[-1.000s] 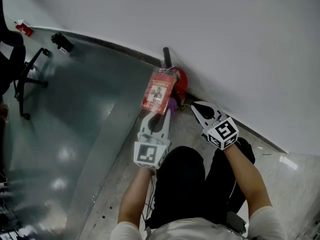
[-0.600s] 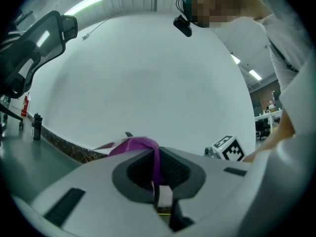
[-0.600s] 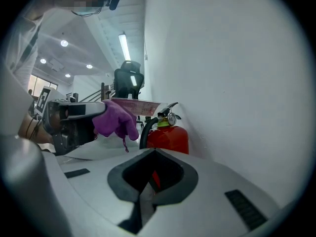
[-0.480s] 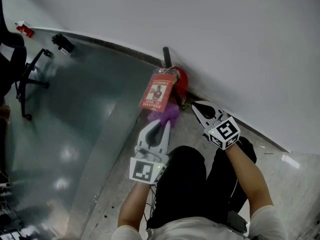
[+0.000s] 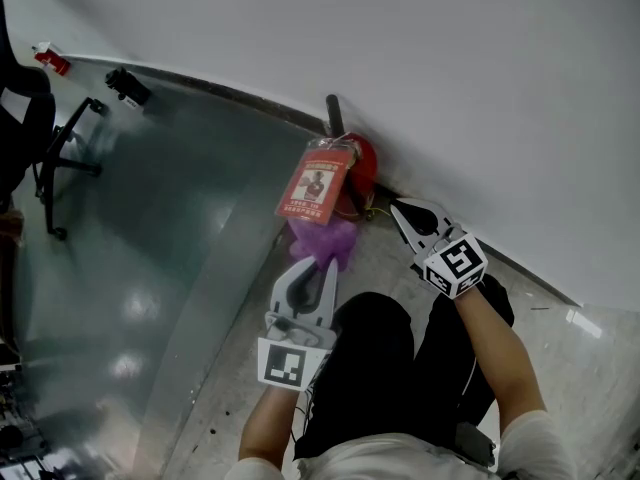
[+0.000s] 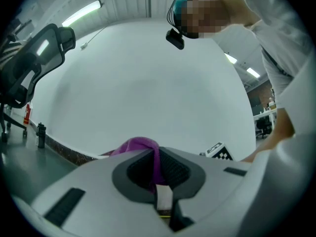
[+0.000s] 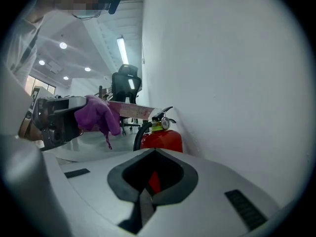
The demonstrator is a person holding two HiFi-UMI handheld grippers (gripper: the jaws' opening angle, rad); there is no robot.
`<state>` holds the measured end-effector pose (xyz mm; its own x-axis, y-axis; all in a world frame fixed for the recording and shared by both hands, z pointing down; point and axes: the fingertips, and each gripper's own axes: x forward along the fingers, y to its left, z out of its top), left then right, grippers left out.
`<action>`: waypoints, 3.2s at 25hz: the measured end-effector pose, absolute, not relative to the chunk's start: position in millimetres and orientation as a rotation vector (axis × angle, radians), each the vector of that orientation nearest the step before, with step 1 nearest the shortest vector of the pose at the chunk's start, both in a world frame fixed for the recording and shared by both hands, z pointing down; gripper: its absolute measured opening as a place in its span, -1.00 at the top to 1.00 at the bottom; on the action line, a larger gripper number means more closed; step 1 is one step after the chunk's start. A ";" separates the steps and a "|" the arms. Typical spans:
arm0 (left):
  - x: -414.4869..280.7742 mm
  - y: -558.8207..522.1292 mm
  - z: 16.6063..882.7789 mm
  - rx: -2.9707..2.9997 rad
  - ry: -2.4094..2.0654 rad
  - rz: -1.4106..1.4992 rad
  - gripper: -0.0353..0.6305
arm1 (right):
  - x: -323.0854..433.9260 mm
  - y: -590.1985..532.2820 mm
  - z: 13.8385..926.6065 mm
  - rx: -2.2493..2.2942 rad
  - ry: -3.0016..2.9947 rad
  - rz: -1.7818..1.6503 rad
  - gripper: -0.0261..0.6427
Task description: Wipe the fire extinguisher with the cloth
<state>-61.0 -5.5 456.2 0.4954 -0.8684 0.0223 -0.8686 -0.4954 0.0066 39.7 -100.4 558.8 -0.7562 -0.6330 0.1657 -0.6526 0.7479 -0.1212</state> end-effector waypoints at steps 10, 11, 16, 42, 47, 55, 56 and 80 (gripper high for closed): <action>-77.8 -0.1 446.4 2.669 -1.596 -0.021 0.81 | 53.8 -101.9 525.8 1.182 -2.838 0.286 0.88; -76.5 1.2 445.5 2.656 -1.583 -0.013 0.81 | 54.7 -102.4 520.8 1.200 -2.833 0.274 0.88; -72.9 9.1 427.0 2.625 -1.556 -0.020 0.81 | 55.5 -96.6 500.6 1.225 -2.805 0.234 0.88; -85.9 66.1 78.8 2.497 -1.599 0.086 0.81 | 30.0 -6.3 143.7 1.210 -2.684 0.308 0.88; -98.7 87.8 11.6 2.374 -1.703 0.085 0.81 | 26.5 28.5 55.8 1.261 -2.684 0.293 0.88; -99.1 108.1 -77.5 2.342 -1.745 0.075 0.81 | 29.4 68.4 -52.7 1.311 -2.680 0.272 0.89; -101.6 107.9 -84.5 2.346 -1.754 0.075 0.81 | 27.4 69.5 -63.7 1.318 -2.681 0.264 0.88; -53.4 108.8 -155.2 2.466 -1.742 -0.006 0.81 | 51.9 99.8 -150.1 1.374 -2.731 0.135 0.88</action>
<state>-53.4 108.8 -155.2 0.3367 -0.9392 0.0671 -0.9388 -0.3293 0.1016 51.9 99.8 -150.1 -0.5942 -0.7965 0.1121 -0.8037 0.5936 -0.0424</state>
